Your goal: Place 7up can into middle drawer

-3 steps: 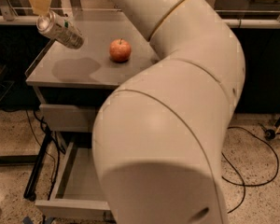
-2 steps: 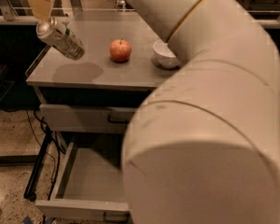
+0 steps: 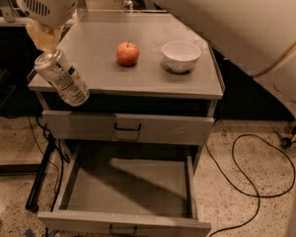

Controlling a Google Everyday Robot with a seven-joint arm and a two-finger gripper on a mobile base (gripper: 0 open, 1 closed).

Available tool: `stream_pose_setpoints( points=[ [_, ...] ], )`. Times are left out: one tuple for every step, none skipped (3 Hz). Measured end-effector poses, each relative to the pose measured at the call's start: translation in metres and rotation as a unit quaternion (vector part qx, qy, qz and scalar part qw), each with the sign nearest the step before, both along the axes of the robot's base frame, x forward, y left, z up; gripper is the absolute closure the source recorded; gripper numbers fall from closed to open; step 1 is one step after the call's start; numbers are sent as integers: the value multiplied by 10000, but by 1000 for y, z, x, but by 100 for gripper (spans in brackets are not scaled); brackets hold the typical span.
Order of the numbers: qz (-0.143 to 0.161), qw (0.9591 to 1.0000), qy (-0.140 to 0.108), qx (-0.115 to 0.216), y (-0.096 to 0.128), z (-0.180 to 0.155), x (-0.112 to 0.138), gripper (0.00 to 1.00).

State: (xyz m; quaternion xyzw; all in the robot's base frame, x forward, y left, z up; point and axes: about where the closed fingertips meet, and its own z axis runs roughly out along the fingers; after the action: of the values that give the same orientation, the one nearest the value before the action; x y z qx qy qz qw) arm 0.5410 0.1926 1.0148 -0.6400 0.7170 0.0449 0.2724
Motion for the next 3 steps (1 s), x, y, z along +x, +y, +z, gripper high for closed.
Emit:
stream_pose_setpoints(
  points=[
    [0, 10000, -6, 7, 0, 1, 0, 100],
    [-64, 10000, 65, -6, -3, -8, -3, 100],
    [-188, 9994, 259, 89, -9, -33, -16, 100]
  ],
)
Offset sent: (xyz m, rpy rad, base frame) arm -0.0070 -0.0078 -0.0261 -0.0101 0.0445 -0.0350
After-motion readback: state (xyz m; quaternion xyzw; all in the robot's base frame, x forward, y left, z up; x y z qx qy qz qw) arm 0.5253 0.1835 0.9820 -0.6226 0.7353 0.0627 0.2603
